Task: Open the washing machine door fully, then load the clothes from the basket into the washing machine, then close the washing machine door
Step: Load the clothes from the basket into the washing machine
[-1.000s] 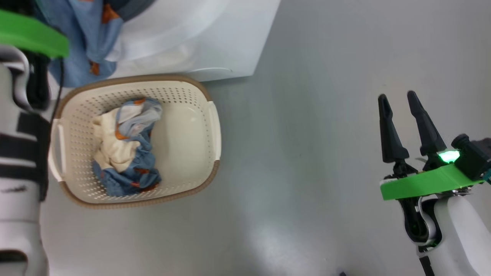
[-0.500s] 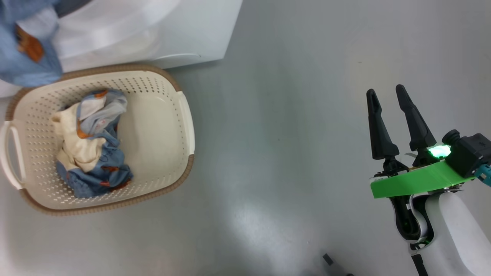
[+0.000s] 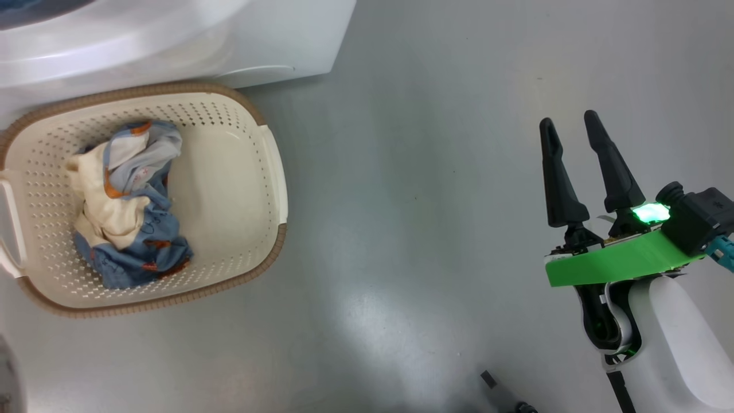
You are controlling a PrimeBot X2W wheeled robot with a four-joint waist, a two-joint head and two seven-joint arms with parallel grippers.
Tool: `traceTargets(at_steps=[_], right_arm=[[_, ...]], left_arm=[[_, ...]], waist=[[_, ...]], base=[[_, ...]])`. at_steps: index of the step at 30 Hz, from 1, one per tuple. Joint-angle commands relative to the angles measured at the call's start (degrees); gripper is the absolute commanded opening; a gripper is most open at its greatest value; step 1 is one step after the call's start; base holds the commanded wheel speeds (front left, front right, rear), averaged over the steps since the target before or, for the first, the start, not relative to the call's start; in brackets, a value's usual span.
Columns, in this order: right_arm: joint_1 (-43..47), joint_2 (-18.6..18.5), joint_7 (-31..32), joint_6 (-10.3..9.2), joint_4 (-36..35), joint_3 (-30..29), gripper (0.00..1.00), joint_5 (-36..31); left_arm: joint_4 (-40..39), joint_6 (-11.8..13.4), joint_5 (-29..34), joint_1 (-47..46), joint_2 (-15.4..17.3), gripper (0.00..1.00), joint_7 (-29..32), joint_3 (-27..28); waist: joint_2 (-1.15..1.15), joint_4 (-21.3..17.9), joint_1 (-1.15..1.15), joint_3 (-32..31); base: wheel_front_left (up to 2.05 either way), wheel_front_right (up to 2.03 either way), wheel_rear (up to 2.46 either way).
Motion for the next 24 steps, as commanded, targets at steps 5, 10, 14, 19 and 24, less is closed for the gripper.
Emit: traceTargets(at_steps=[5,10,14,19,24], right_arm=[[1.1,-0.2,-0.4,0.32,-1.1,1.6,1.0,-0.2],[1.1,-0.2,-0.4,0.32,-1.0,1.8,1.0,-0.1],[1.0,-0.2,-0.4,0.32,-1.0,1.8,1.0,0.0],[0.9,-0.2,-0.4,0.32,-0.9,1.8,1.0,-0.1],[1.0,-0.4,-0.4,0.32,-0.9,1.8,1.0,-0.1]], left_arm=[[8.5,0.0,-0.5,-0.9,2.5,1.0,-0.1,-2.6],[13.9,0.0,-1.7,-3.4,3.1,1.0,-0.1,-6.2],[14.3,0.0,-2.7,-4.0,3.2,1.0,-0.1,-7.8],[13.7,0.0,-4.5,-3.2,3.0,1.0,-0.1,-8.5],[11.1,0.0,-6.3,-0.7,2.8,1.0,-0.1,-7.4]], waist=[[0.0,0.4,0.0,-0.6],[0.0,0.6,0.0,-1.0],[0.0,0.8,0.0,-1.1],[0.0,1.0,0.0,-1.5],[0.0,1.2,0.0,-2.2]], base=[[0.0,0.0,0.0],[0.0,0.0,0.0],[0.0,0.0,0.0],[0.0,0.0,0.0],[0.0,0.0,0.0]])
